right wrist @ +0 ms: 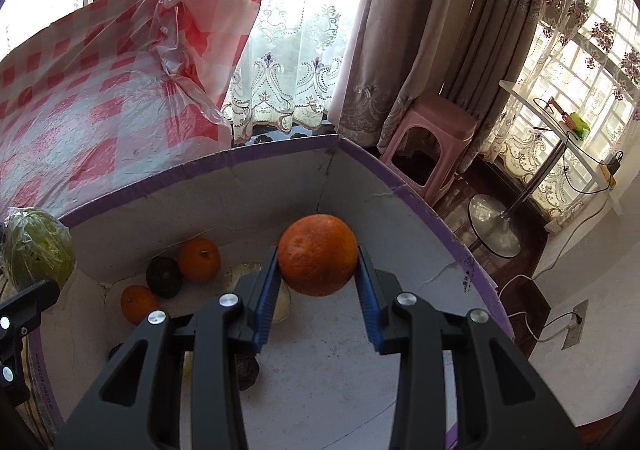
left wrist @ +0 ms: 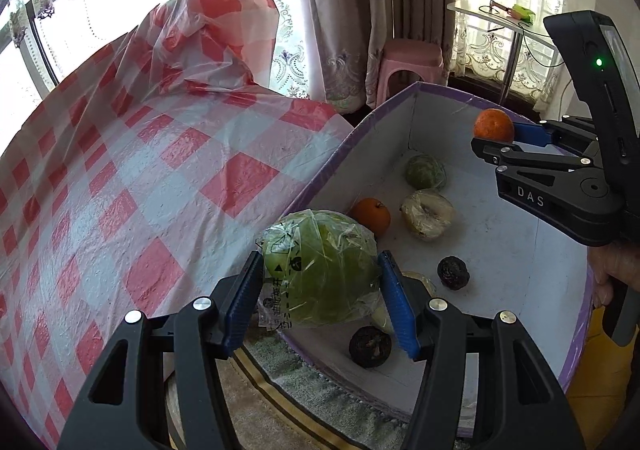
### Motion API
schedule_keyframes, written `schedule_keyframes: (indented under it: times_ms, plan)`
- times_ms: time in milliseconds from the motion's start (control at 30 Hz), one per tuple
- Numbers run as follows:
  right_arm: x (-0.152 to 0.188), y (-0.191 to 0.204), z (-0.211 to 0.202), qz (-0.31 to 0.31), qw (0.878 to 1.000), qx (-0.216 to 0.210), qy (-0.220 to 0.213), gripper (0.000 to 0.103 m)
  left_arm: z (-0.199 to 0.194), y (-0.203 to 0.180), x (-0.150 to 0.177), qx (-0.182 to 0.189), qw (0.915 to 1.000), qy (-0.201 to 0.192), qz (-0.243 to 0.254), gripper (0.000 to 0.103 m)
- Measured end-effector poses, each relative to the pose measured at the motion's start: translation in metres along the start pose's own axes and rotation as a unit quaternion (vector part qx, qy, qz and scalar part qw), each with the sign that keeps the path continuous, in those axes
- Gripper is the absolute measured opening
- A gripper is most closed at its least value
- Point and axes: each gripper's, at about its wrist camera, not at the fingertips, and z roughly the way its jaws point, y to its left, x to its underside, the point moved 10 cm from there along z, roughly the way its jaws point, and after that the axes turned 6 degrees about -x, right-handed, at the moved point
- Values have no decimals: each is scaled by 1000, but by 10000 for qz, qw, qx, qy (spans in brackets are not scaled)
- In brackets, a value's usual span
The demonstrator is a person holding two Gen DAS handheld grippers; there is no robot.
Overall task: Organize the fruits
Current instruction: 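Lift and carry the green bagged fruit and orange over into the white box, then open both tools to drop the green bagged fruit and orange in the box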
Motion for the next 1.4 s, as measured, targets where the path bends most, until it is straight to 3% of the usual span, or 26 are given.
schedule_keyframes:
  times_ms: [367, 600, 700, 1100, 1400]
  plan:
    - [-8, -23, 23, -373, 9986, 300, 219, 37, 25, -35, -4, 459, 9976, 397, 323, 56]
    - [-4, -21, 34, -953, 9931, 498, 474, 37, 35, -74, 10, 945, 9902, 756, 700, 56]
    - [-1, -18, 36, -1262, 9882, 655, 573, 37, 38, -85, 15, 994, 9876, 839, 880, 56]
    - [46, -6, 51, -1205, 9837, 220, 1320, 37, 45, -121, 38, 1346, 9713, 1233, 1529, 56]
    - [61, 3, 64, -1199, 9808, 98, 1532, 37, 56, -129, 51, 1181, 9666, 1461, 1744, 56]
